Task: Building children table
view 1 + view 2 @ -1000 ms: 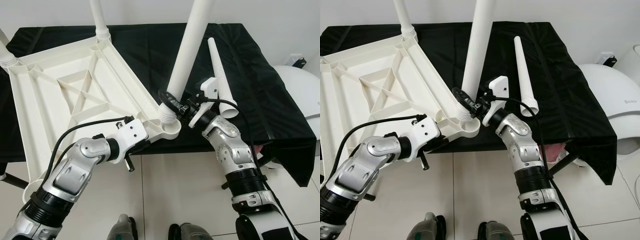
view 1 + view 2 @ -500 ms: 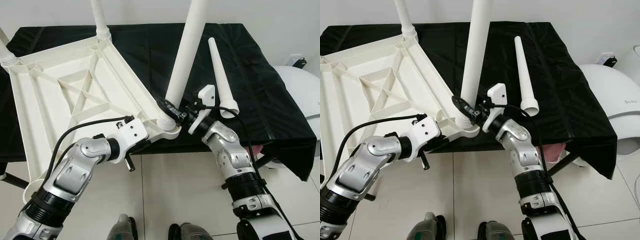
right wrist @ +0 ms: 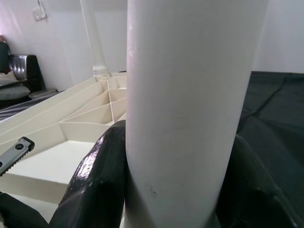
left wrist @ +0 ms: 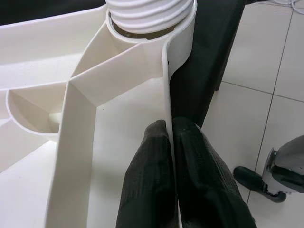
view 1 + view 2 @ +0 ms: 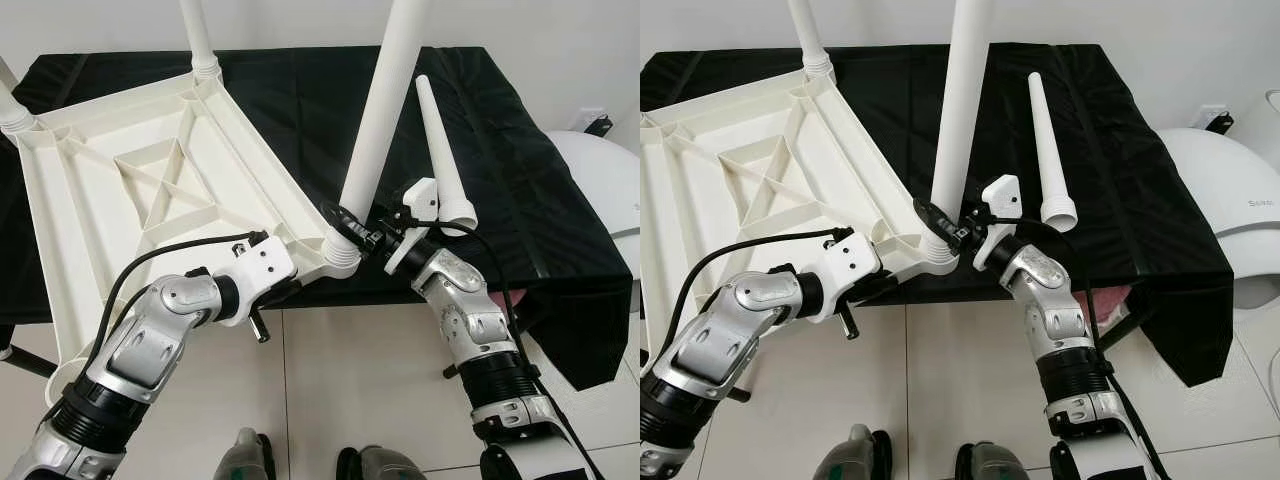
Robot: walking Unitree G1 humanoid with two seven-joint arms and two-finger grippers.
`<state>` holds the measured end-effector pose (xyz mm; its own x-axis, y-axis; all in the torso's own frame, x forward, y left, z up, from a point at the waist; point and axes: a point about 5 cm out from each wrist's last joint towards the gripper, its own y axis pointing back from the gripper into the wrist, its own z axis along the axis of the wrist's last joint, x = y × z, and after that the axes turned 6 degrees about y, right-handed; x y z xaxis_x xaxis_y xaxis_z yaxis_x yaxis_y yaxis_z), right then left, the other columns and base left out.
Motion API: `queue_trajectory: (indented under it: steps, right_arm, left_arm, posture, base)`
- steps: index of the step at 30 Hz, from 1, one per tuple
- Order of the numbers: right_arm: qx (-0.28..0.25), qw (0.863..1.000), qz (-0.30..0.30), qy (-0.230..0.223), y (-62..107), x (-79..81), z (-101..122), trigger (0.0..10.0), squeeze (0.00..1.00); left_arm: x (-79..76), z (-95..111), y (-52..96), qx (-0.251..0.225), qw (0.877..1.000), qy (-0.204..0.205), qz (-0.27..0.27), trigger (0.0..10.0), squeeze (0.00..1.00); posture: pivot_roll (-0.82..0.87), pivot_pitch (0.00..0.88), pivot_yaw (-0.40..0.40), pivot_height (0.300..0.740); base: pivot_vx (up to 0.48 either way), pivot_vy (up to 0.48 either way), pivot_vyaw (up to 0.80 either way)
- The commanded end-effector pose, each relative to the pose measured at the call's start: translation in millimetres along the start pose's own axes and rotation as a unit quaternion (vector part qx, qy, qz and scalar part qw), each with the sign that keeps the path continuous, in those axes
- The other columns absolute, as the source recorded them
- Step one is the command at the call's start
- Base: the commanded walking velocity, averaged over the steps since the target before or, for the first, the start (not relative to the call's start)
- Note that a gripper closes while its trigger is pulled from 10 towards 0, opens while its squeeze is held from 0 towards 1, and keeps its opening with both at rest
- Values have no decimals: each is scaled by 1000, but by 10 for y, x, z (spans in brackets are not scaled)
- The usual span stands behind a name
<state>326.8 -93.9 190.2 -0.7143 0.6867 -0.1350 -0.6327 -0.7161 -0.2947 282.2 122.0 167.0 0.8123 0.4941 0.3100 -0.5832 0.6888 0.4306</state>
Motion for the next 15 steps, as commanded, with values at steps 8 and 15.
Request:
queue_trajectory:
  steps: [8,15]
  right_arm:
    - [1,1000,-7,-5,7,114,-140,10000,0]
    - [2,1000,-1,16,18,202,-179,10000,0]
  left_arm:
    - [55,-26,31,15,1000,-1,17,10000,0]
    - [45,-20,50,15,1000,0,15,10000,0]
  posture:
    - [-17,214,-22,740]
    - [-12,213,-22,740]
  base:
    - [0,0,0]
    - [0,0,0]
